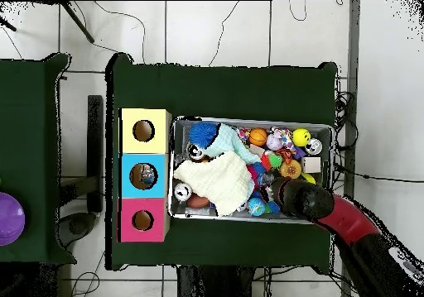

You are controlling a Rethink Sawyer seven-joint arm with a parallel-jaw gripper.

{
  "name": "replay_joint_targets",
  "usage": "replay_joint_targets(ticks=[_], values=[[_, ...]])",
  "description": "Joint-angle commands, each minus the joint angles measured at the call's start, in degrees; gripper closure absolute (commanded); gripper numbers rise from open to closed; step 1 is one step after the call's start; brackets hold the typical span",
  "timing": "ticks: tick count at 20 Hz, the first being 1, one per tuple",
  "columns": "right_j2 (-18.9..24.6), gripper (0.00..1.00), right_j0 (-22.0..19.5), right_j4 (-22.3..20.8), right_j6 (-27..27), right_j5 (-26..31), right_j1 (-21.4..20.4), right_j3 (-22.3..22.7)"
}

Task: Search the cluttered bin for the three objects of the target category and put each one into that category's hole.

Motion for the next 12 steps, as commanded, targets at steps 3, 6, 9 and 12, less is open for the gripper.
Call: replay_joint_targets(ticks=[3,6,9,12], values=[[-0.8,0.00,4.1,0.8,13.2,-10.8,10.2,-11.4],[-1.7,0.00,4.8,0.2,14.0,-13.6,11.1,-11.5],[-2.0,0.00,5.0,0.1,14.2,-15.4,12.0,-11.7],[-2.2,0.00,5.4,0.2,14.4,-16.9,12.8,-11.9]])
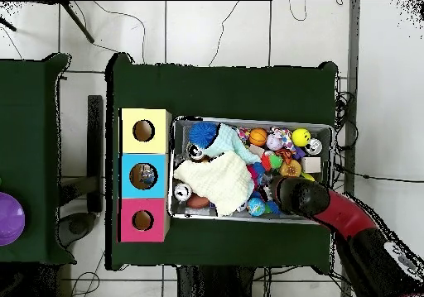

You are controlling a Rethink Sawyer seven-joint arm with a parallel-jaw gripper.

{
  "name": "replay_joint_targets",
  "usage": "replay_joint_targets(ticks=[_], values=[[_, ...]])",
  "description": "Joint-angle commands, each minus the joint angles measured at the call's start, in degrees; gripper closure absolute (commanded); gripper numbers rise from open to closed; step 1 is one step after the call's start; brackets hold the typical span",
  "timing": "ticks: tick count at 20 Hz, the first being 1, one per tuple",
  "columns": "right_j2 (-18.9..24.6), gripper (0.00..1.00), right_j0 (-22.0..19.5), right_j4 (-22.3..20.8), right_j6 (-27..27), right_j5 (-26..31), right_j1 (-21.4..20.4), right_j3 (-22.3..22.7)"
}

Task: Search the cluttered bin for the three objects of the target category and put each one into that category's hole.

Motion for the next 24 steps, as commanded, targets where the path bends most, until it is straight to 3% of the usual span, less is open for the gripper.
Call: replay_joint_targets(ticks=[1,6,7,24], values=[[0.5,0.00,1.9,0.0,14.2,-18.4,13.0,-10.3],[0.9,0.00,1.7,-0.3,13.5,-19.1,13.6,-10.7],[1.0,1.00,1.7,-0.3,13.3,-19.1,13.7,-10.9],[1.0,1.00,1.2,-1.2,14.4,-23.4,13.7,-9.4]])
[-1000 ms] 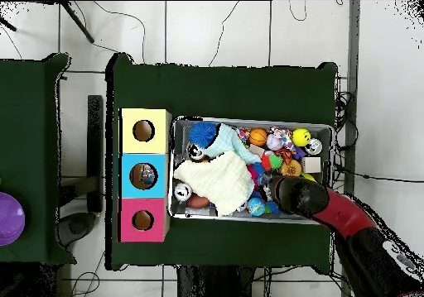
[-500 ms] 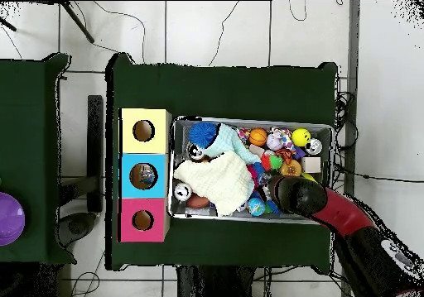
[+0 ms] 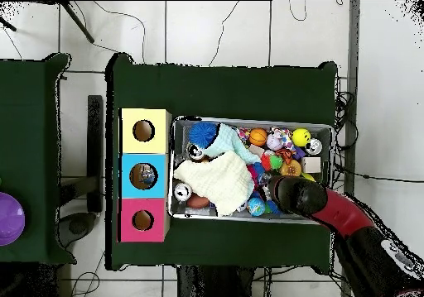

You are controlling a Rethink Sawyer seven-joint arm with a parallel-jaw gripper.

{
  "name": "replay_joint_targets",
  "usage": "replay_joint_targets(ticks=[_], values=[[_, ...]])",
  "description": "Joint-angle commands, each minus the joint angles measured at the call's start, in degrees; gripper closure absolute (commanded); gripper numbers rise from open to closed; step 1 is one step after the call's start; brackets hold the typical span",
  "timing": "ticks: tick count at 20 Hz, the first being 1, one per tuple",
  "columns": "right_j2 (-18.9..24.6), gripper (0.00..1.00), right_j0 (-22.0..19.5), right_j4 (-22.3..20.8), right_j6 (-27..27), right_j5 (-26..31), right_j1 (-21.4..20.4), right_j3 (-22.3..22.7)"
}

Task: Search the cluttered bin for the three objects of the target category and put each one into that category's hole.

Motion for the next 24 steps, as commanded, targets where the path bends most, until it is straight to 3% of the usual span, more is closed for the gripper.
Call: replay_joint_targets(ticks=[1,12,18,24], values=[[1.0,1.00,1.2,-0.9,15.0,-23.1,12.7,-9.0],[-4.2,1.00,6.6,4.4,19.2,-9.8,5.1,-6.1],[-5.6,1.00,8.0,6.0,19.7,-8.6,4.0,-5.5],[-7.7,1.00,10.7,8.8,20.7,-3.6,1.9,-5.4]])
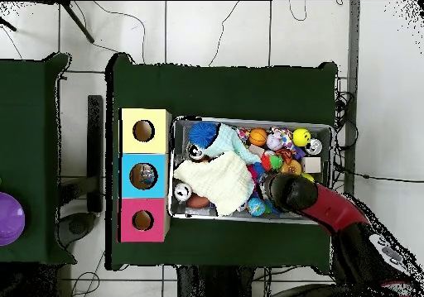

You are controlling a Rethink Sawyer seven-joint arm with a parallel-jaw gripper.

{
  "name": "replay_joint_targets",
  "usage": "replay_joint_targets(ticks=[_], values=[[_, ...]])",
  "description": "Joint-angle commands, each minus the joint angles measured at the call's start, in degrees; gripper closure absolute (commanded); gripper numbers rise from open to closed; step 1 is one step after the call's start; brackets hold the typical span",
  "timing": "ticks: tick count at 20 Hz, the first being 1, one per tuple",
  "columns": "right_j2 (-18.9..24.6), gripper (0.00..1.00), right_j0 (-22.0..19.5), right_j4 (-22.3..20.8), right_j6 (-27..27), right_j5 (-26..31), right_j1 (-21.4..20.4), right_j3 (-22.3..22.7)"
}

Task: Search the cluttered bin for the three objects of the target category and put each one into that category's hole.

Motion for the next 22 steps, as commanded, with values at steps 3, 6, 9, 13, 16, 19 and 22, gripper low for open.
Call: replay_joint_targets(ticks=[3,6,9,13,16,19,22], values=[[-1.6,1.00,4.2,6.0,18.8,-1.9,0.7,-2.5],[-3.6,1.00,6.7,8.4,21.6,-0.1,-2.5,0.7],[-5.3,1.00,8.5,11.2,24.1,2.1,-6.2,4.0],[-7.1,1.00,10.2,13.9,25.4,5.6,-9.5,6.1],[-7.9,1.00,10.6,14.8,25.1,7.2,-11.1,6.8],[-8.4,1.00,11.1,16.0,25.7,8.5,-11.9,7.6],[-9.2,1.00,12.1,16.7,26.5,8.6,-12.8,8.6]])
